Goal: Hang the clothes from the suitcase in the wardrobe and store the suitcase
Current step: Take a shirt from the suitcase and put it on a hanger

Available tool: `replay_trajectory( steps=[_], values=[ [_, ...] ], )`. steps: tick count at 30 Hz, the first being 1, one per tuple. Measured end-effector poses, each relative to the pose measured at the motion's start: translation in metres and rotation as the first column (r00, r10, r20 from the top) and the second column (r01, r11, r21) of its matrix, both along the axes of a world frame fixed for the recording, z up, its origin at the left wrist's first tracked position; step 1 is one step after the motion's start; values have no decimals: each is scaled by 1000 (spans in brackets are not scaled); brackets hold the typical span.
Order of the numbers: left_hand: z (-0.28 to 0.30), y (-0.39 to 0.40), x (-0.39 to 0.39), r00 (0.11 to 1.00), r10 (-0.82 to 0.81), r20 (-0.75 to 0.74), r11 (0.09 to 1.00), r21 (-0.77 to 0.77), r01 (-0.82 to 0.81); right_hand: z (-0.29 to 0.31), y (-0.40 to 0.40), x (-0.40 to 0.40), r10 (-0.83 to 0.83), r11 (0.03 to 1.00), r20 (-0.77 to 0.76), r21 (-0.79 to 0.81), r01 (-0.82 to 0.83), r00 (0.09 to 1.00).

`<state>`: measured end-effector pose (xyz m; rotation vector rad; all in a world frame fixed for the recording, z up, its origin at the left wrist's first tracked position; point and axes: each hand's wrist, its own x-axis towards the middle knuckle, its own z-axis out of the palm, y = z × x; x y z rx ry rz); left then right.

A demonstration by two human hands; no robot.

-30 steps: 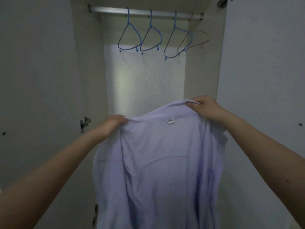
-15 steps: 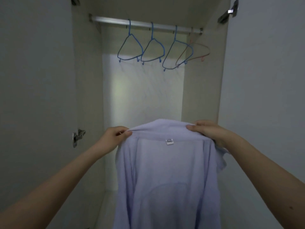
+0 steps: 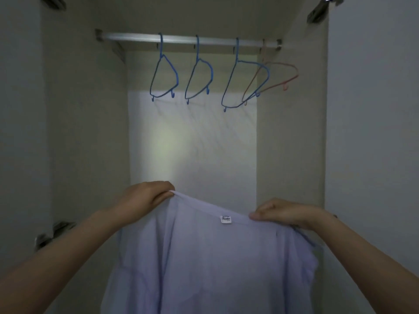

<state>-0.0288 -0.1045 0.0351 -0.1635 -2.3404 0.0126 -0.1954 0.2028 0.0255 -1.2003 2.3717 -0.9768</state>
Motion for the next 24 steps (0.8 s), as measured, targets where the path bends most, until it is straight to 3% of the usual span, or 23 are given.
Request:
replay_trajectory(
  steps=[5, 8, 11, 13, 16, 18, 19, 21, 23, 24],
  values=[
    [15, -16, -35, 993, 116, -29, 988, 103, -112, 28, -39, -59, 39, 990, -175, 140, -15, 984],
    [22, -34, -48, 976, 213, 36, 963, 163, -216, 41, -78, -83, -20, 998, -318, 58, 40, 948],
    [40, -48, -63, 979, 189, 78, 907, 368, -204, 54, -120, -87, -127, 992, -364, -25, 126, 923],
    [55, -52, -72, 994, 108, 33, 803, 586, -107, 65, -142, -86, -141, 989, -397, -22, 145, 907],
    [78, -63, -86, 998, 8, -60, 546, 836, 46, 90, -176, -84, -113, 993, -448, -37, 108, 887],
    [93, -71, -96, 995, -42, -92, 420, 902, 101, 111, -197, -78, -128, 980, -435, -194, 46, 891],
    [100, -75, -100, 993, -66, -101, 387, 914, 118, 126, -206, -73, -167, 933, -384, -359, 20, 908],
    [111, -85, -111, 991, -79, -105, 358, 925, 126, 165, -226, -62, -226, 697, -188, -717, 23, 956],
    [119, -99, -120, 993, -55, -108, 338, 933, 120, 211, -246, -53, -251, 465, -42, -881, 83, 967],
    [123, -107, -124, 992, -40, -119, 332, 935, 126, 235, -257, -48, -256, 412, -11, -906, 99, 967]
  ],
)
